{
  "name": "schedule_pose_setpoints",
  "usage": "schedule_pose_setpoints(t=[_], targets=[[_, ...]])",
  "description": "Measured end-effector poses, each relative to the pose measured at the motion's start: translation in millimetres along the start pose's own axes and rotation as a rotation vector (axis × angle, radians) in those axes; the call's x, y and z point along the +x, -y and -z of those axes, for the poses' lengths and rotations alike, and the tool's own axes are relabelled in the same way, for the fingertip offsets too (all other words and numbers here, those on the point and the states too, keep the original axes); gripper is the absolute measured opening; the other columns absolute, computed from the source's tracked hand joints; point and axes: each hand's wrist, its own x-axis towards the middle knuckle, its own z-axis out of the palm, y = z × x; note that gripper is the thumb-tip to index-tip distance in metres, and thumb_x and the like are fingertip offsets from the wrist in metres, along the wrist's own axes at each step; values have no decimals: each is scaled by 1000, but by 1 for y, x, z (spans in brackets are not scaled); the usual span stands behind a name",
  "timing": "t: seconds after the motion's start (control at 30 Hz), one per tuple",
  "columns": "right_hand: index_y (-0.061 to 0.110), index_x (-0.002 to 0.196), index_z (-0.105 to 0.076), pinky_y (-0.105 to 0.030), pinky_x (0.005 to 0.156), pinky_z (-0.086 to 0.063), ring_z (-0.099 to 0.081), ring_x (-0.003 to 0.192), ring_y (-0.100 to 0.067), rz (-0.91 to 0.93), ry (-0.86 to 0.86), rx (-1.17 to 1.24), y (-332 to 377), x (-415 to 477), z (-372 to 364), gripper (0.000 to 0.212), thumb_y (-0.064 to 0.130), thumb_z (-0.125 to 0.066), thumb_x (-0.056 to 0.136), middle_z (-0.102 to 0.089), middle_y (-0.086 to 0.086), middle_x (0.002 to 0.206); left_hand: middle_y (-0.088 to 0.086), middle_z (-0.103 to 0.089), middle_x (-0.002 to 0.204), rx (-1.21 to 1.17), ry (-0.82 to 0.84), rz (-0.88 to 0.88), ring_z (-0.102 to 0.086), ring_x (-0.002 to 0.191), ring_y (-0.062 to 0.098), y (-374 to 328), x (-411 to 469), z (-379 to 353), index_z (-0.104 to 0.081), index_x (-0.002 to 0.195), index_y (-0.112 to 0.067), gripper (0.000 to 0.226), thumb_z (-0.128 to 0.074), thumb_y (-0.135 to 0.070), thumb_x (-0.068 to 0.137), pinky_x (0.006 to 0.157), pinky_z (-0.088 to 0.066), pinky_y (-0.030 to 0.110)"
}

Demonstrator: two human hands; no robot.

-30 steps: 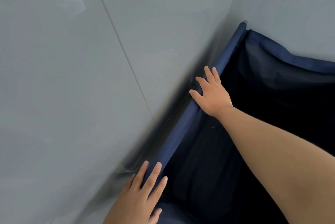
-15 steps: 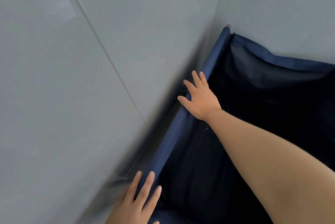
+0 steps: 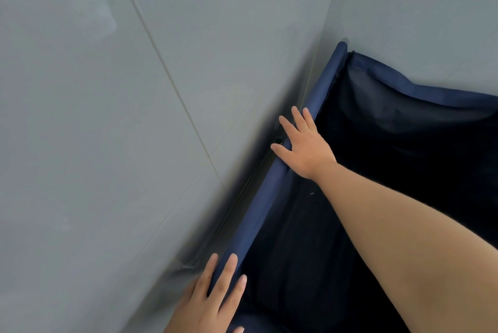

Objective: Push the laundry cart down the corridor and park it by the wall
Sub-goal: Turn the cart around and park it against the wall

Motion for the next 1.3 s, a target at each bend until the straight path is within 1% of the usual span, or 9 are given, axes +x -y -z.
schedule_pose_setpoints(t=[0.2, 0.4, 0.5, 0.6, 0.67, 0.77, 0.83, 1.03, 1.3], targets=[[31, 161, -14, -45, 119, -32, 20, 155, -15, 1, -6, 17, 0, 4, 0, 76, 62, -40, 97, 7, 6, 171, 9, -45, 140, 27, -63, -33, -46, 121, 35, 6, 5, -1, -50, 125, -20, 100, -88, -56, 40, 54, -57, 28], [31, 161, -15, -45, 120, -30, 21, 155, -15, 3, -9, 41, -2, 7, -2, 76, 62, -41, 97, 6, 5, 171, 10, -45, 139, 75, -82, -40, -46, 120, 35, 11, 7, 0, -50, 125, -20, 100, -89, -57, 41, 58, -60, 36], [30, 161, -16, -45, 119, -31, 20, 155, -16, 8, -21, 47, -4, 8, -3, 75, 62, -41, 97, 5, 5, 172, 9, -46, 137, 88, -73, -20, -57, 116, 43, 9, 8, 0, -51, 124, -21, 101, -91, -53, 37, 58, -61, 39], [30, 161, -16, -46, 121, -27, 19, 155, -17, 13, -10, 42, -4, 8, -4, 76, 63, -40, 97, 4, 3, 172, 9, -46, 137, 107, -57, -6, -70, 104, 39, 9, 7, 0, -51, 124, -21, 101, -90, -57, 37, 59, -61, 43], [30, 161, -12, -48, 125, -18, 18, 156, -19, 13, 9, 1, -4, 8, -2, 77, 65, -36, 97, 6, 1, 172, 9, -45, 138, 137, -56, -17, -64, 112, 43, 10, 5, -2, -50, 125, -22, 102, -88, -62, 39, 62, -60, 47], [29, 161, -2, -50, 126, -2, 18, 156, -24, -1, 24, -121, 0, 6, 0, 80, 71, -24, 96, 11, -3, 171, 9, -44, 141, 142, -51, -20, -46, 121, 37, 11, 1, -6, -50, 127, -23, 104, -82, -70, 41, 66, -59, 51], [28, 161, 3, -48, 125, 2, 19, 156, -26, -24, 14, -165, 3, -6, 0, 84, 76, -14, 94, 14, -4, 170, 10, -42, 144, 137, -44, -20, -43, 124, 37, 12, -2, -7, -49, 128, -22, 105, -79, -71, 40, 69, -59, 52], [30, 160, 7, -46, 125, 3, 18, 156, -23, -66, 6, -146, -10, -89, 4, 88, 81, -7, 90, 15, -1, 170, 13, -37, 156, 109, -23, 20, -38, 135, 39, 8, -8, -1, -64, 130, -20, 93, -77, -65, 50, 83, -56, 55], [27, 161, -5, -46, 126, -3, 10, 157, -20, -369, -119, -199, -59, -274, 41, 88, 80, -16, 91, 3, -2, 171, 15, -29, 161, 134, -44, -11, -39, 140, 45, 6, -9, 2, -55, 139, -17, 85, -75, -59, 68, 93, -50, 57]])
